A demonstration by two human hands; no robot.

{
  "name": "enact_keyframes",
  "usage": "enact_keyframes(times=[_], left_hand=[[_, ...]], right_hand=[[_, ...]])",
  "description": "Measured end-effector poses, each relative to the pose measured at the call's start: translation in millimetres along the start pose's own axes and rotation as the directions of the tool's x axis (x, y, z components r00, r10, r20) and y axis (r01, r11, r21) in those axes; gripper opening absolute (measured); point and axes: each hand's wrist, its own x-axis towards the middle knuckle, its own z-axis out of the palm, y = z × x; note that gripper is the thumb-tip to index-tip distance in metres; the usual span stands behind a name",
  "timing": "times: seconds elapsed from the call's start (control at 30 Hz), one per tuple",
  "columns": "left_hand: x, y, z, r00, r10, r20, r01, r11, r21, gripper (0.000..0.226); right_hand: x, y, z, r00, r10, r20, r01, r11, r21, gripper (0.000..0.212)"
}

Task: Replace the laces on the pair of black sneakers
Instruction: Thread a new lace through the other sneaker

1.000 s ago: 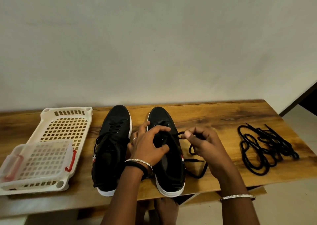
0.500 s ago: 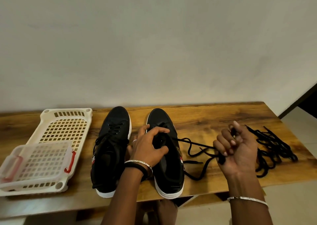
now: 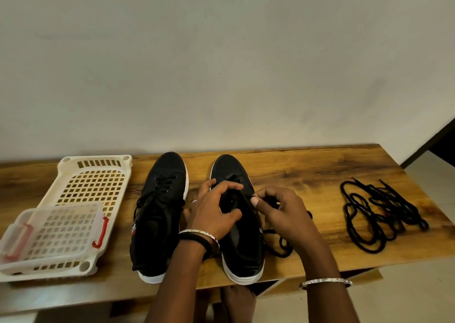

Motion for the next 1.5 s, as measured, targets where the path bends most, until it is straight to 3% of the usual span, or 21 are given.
enact_keyframes(times=[0.1, 0.2, 0.3, 0.43, 0.63, 0.7, 0.83, 0.9, 1.1, 1.23, 1.33, 1.43, 1.5], left_hand=[[-1, 0, 0, 1.0, -0.001, -0.005, 0.001, 1.0, 0.021, 0.053], [-1, 1, 0, 1.0, -0.003, -0.006, 0.003, 0.999, 0.04, 0.053], [-1, 1, -1, 1.0, -0.01, 0.003, 0.01, 0.999, 0.039, 0.051], [-1, 2, -3, 1.0, -0.023, 0.014, 0.023, 0.999, 0.046, 0.048], [-1, 2, -3, 1.0, -0.026, 0.016, 0.025, 0.998, 0.062, 0.046], [0, 0, -3, 0.999, -0.029, 0.026, 0.027, 0.999, 0.047, 0.046], [2, -4, -4, 0.998, 0.015, 0.058, -0.011, 0.998, -0.066, 0.051], [2, -6, -3, 0.997, 0.037, 0.061, -0.032, 0.997, -0.074, 0.053], [1, -6, -3, 0.999, 0.05, 0.022, -0.05, 0.998, 0.04, 0.054], [2, -5, -2, 0.998, 0.063, 0.009, -0.063, 0.997, 0.041, 0.053], [3, -4, -3, 0.998, 0.061, 0.004, -0.061, 0.997, 0.039, 0.052], [1, -1, -5, 0.999, 0.043, 0.013, -0.043, 0.999, 0.031, 0.051], [0, 1, -5, 0.999, 0.042, 0.008, -0.043, 0.999, 0.03, 0.048]], right_hand=[[-3, -7, -8, 0.989, 0.146, -0.029, -0.129, 0.938, 0.322, 0.019], [-2, -8, -10, 0.968, 0.24, -0.069, -0.183, 0.87, 0.457, 0.023], [-1, -6, -8, 0.936, 0.348, -0.047, -0.282, 0.826, 0.488, 0.026], [1, 0, -6, 0.906, 0.422, -0.024, -0.378, 0.834, 0.402, 0.025], [3, 0, -4, 0.848, 0.524, 0.077, -0.454, 0.644, 0.616, 0.023], [2, 1, -5, 0.839, 0.535, 0.094, -0.487, 0.663, 0.568, 0.019], [-4, 6, -15, 0.827, 0.554, 0.094, -0.561, 0.802, 0.207, 0.023], [-7, 9, -19, 0.814, 0.575, 0.085, -0.581, 0.802, 0.139, 0.035], [-2, 6, -11, 0.83, 0.558, 0.002, -0.536, 0.797, 0.278, 0.041], [5, -1, 5, 0.783, 0.603, 0.154, -0.572, 0.6, 0.56, 0.042], [8, 3, 6, 0.82, 0.512, 0.257, -0.456, 0.311, 0.834, 0.031], [8, 4, -7, 0.898, 0.412, 0.151, -0.223, 0.131, 0.966, 0.028], [6, 5, -18, 0.932, 0.359, 0.04, -0.099, 0.147, 0.984, 0.024]])
